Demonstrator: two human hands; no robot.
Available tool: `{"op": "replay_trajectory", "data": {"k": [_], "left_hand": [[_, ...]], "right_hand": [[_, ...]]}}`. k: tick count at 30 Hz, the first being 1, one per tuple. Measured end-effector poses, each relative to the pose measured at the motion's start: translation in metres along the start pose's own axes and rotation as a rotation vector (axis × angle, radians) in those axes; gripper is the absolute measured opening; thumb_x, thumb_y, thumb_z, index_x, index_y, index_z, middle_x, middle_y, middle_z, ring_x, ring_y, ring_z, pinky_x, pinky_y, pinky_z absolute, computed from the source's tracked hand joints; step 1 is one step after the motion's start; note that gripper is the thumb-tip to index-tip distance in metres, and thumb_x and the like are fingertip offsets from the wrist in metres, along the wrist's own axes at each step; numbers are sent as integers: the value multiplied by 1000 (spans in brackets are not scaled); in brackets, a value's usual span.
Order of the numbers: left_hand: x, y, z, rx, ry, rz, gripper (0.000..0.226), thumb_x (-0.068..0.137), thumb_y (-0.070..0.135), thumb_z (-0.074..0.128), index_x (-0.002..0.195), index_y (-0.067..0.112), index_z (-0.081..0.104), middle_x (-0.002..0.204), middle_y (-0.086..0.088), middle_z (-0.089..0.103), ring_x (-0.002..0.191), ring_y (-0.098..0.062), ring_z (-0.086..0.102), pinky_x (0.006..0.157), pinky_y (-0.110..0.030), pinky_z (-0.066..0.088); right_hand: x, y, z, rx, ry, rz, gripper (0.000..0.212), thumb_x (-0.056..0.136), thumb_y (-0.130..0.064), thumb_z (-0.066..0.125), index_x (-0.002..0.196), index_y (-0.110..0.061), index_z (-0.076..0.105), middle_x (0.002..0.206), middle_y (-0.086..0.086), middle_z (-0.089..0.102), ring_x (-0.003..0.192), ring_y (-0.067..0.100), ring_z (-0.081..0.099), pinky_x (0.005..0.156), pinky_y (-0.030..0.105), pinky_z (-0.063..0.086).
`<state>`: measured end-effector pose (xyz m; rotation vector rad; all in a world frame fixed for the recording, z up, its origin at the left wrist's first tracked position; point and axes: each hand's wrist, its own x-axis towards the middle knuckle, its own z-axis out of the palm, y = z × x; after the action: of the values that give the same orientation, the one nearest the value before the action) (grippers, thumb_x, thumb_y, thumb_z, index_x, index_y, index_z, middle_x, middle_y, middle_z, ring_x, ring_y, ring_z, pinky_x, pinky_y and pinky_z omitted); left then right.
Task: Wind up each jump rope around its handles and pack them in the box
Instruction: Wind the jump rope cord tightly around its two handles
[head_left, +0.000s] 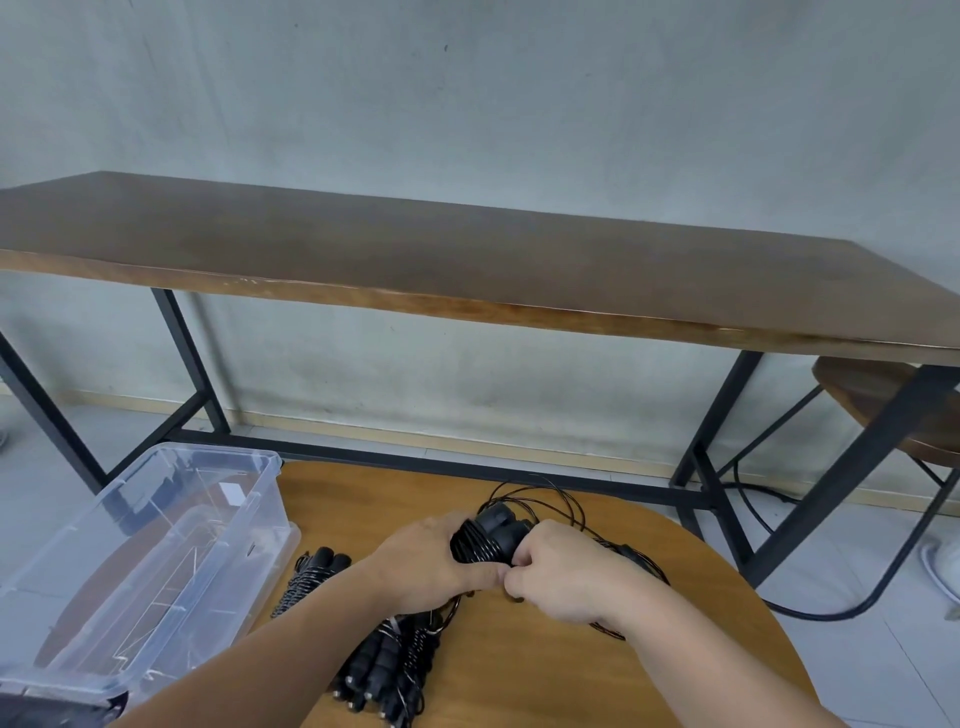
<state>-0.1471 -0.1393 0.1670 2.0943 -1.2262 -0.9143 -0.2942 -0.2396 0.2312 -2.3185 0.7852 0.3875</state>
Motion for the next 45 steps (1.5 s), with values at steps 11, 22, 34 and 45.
{"op": "replay_trajectory", "data": {"k": [11, 22, 34, 45], "left_hand": [[2, 4, 0, -110, -80, -56, 45, 74, 54, 76, 103, 21, 67, 84, -2, 69, 74, -14, 61, 69, -26, 45], [-9, 18, 3, 127, 114, 15, 52, 78, 56, 72, 122, 40, 48, 92, 11, 64, 82, -10, 63, 69, -26, 51], [-14, 29, 18, -91, 253, 90, 36, 80, 65, 66, 107, 43, 57, 79, 13, 67, 67, -2, 60, 58, -16, 45], [-11, 45, 9, -325, 115, 145, 42, 66, 68, 59, 88, 33, 70, 83, 5, 70, 78, -6, 61, 76, -26, 43]], "right_hand": [[3, -4, -11, -241, -51, 45, 22, 92, -18, 53, 79, -10, 69, 68, 0, 70, 56, 11, 61, 66, 28, 53], [6, 3, -24, 17, 308, -137, 19, 87, -30, 69, 76, -16, 74, 65, 3, 69, 51, 9, 54, 56, 28, 50], [9, 13, -51, 470, 118, -209, 20, 95, -26, 63, 85, -13, 75, 64, -3, 65, 54, 6, 54, 53, 22, 45], [16, -11, -84, 383, -29, -133, 19, 81, -36, 78, 81, -17, 77, 60, -6, 57, 60, 10, 44, 57, 22, 38]]}}
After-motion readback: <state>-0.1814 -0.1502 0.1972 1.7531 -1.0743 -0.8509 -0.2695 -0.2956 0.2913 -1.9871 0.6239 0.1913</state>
